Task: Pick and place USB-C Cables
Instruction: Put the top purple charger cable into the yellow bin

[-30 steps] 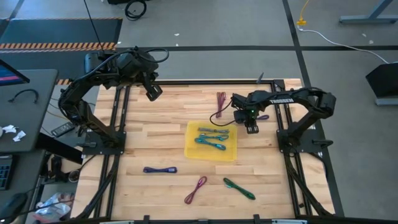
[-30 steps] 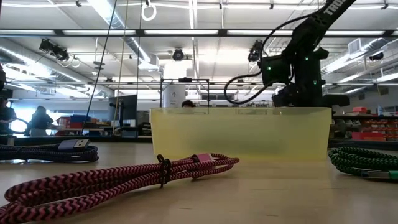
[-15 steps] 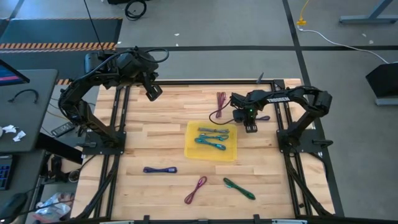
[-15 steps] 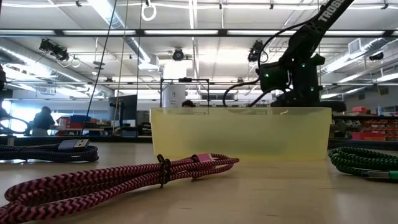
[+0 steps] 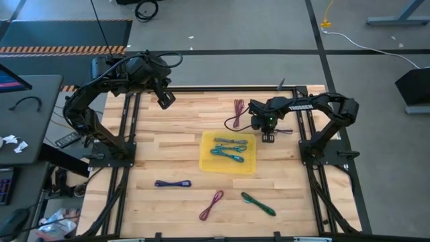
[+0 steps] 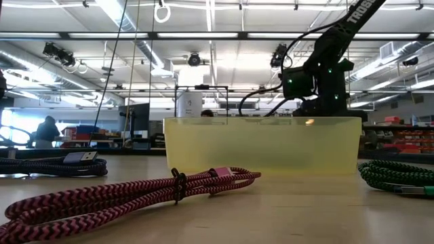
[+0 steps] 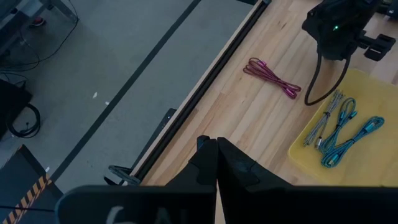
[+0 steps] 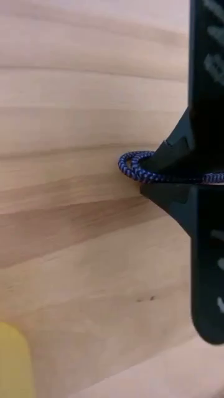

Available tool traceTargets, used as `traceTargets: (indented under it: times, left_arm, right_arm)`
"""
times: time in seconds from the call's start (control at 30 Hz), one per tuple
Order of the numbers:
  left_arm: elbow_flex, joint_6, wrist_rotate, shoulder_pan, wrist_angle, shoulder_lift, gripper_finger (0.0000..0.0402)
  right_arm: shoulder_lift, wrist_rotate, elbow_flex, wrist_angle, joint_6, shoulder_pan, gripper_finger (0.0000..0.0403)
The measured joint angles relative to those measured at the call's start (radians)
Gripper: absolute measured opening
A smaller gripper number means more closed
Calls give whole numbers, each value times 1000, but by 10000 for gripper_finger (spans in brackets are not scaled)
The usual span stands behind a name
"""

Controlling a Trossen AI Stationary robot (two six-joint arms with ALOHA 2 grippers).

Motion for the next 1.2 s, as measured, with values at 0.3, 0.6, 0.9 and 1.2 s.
traceTargets:
  times: [0.3,0.6,0.9,1.2]
  left_arm:
    - [0,0,0,0,0,0,5]
    - [0,0,0,0,-1,0,5]
    - [0,1,0,0,-1,0,5]
    - [0,1,0,0,-2,0,5]
  right_arm:
    - [-118,43,161,-173,92,23,7]
    - [-205,-29,449,-231,232,82,7]
    - [-179,-116,575,-118,356,216,7]
    - [-16,-160,575,-16,399,337,7]
